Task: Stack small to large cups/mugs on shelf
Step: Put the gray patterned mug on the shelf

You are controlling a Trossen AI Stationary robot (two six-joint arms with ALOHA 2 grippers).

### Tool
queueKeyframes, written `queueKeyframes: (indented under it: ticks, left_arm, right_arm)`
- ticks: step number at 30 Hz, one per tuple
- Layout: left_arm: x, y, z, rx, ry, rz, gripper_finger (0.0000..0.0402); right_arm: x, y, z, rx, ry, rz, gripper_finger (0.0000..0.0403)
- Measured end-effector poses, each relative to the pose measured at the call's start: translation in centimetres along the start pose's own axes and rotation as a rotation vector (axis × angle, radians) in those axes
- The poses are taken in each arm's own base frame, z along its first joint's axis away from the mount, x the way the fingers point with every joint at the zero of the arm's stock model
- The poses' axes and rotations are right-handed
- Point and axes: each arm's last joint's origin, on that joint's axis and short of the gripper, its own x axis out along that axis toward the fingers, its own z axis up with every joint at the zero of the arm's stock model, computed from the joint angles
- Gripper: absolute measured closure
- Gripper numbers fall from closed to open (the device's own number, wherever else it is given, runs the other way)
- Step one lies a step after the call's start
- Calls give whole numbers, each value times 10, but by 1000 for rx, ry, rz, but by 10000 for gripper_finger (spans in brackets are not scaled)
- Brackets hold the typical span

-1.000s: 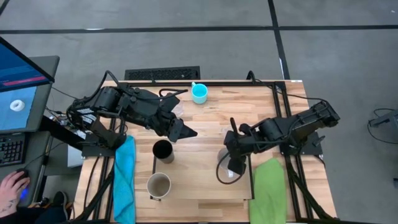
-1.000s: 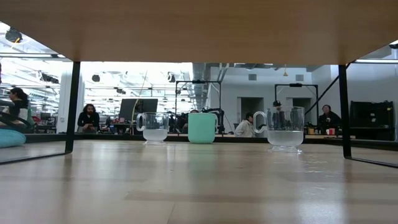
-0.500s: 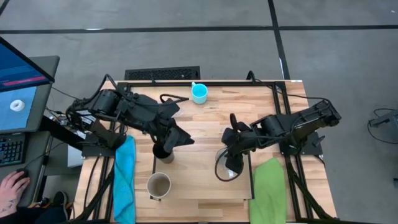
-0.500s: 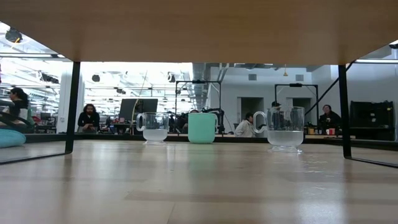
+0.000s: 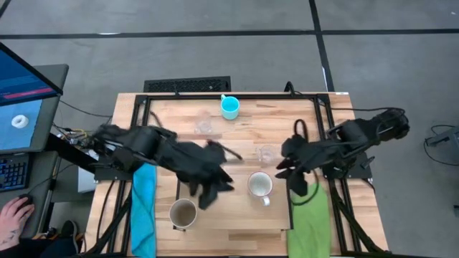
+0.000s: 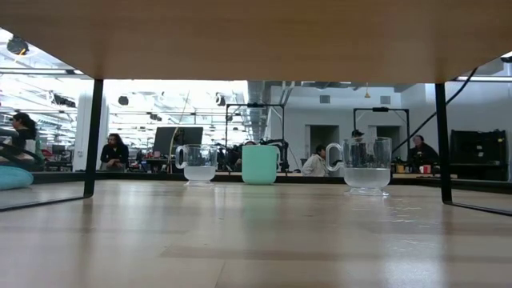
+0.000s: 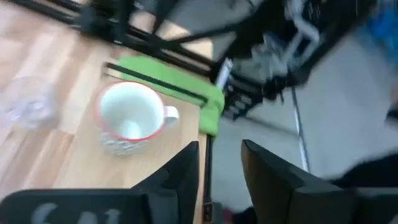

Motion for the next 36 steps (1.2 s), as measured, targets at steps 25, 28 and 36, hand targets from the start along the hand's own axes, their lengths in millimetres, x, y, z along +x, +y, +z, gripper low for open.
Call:
queueKeyframes:
  ticks: [25, 28, 36]
  left_arm:
    - [117, 29, -16, 898, 216, -14, 179]
    - [122, 33, -16, 930, 220, 0, 187]
    - [124, 46, -15, 948, 267, 39, 191]
  right_arm:
    - [-29, 12, -38, 11, 11, -56, 248]
    - [-30, 15, -41, -5, 3, -53, 248]
    - [-31, 16, -42, 3, -13, -58, 250]
